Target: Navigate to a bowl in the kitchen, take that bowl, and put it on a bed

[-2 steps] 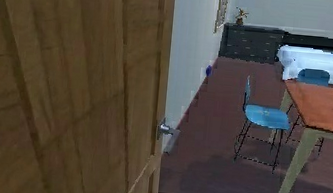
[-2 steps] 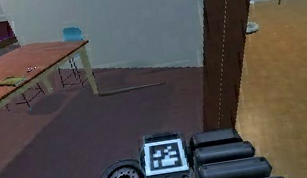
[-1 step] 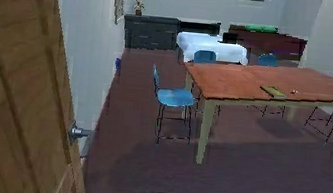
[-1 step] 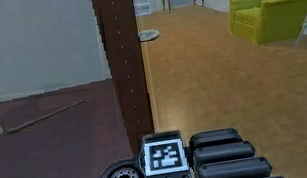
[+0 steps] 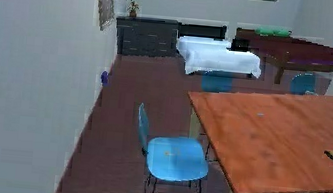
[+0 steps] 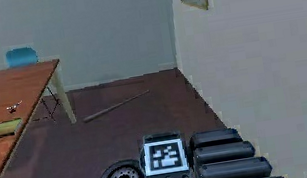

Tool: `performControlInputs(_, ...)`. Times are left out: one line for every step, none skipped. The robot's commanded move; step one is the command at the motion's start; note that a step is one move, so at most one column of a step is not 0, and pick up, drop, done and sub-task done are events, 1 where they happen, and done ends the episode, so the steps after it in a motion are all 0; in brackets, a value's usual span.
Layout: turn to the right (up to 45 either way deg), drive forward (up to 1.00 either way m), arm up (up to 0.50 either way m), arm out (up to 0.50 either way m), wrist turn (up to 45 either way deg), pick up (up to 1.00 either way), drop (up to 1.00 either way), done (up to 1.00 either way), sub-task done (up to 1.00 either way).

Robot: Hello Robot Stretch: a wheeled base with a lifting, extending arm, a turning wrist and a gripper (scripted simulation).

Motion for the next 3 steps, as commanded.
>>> performControlInputs(-33.0,0.0,0.0,0.0,0.0,0.0,0.0,0.0,0.0)
performControlInputs(0.0,1.0,0.0,0.0,0.0,0.0,0.0,0.0,0.0)
performControlInputs(21.0,0.0,0.0,0.0,0.0,0.0,0.0,0.0,0.0)
